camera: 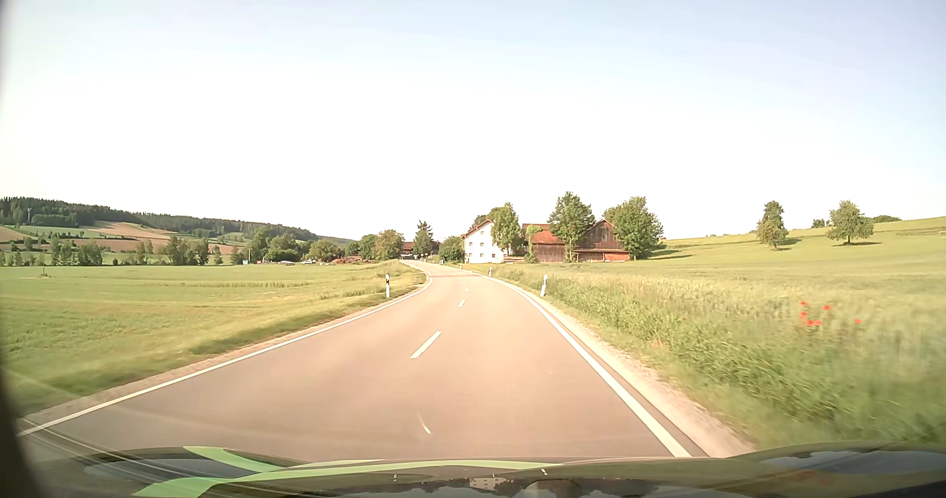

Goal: Follow the waypoints while adhering to traffic rules and regulations

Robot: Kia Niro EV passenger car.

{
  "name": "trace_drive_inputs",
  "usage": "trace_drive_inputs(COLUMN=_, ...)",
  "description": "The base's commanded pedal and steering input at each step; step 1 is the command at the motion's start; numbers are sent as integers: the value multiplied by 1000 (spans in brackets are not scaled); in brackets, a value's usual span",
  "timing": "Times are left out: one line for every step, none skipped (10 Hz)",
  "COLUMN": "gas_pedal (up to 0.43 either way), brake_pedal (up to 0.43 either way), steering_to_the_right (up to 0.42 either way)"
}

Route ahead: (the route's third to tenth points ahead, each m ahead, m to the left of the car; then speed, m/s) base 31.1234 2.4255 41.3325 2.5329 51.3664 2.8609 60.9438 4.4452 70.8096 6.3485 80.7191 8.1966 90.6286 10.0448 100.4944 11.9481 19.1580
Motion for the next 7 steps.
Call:
trace_drive_inputs(gas_pedal=98, brake_pedal=0, steering_to_the_right=-7)
trace_drive_inputs(gas_pedal=98, brake_pedal=0, steering_to_the_right=-7)
trace_drive_inputs(gas_pedal=110, brake_pedal=0, steering_to_the_right=-7)
trace_drive_inputs(gas_pedal=110, brake_pedal=0, steering_to_the_right=-7)
trace_drive_inputs(gas_pedal=110, brake_pedal=0, steering_to_the_right=-9)
trace_drive_inputs(gas_pedal=110, brake_pedal=0, steering_to_the_right=-10)
trace_drive_inputs(gas_pedal=98, brake_pedal=0, steering_to_the_right=-10)
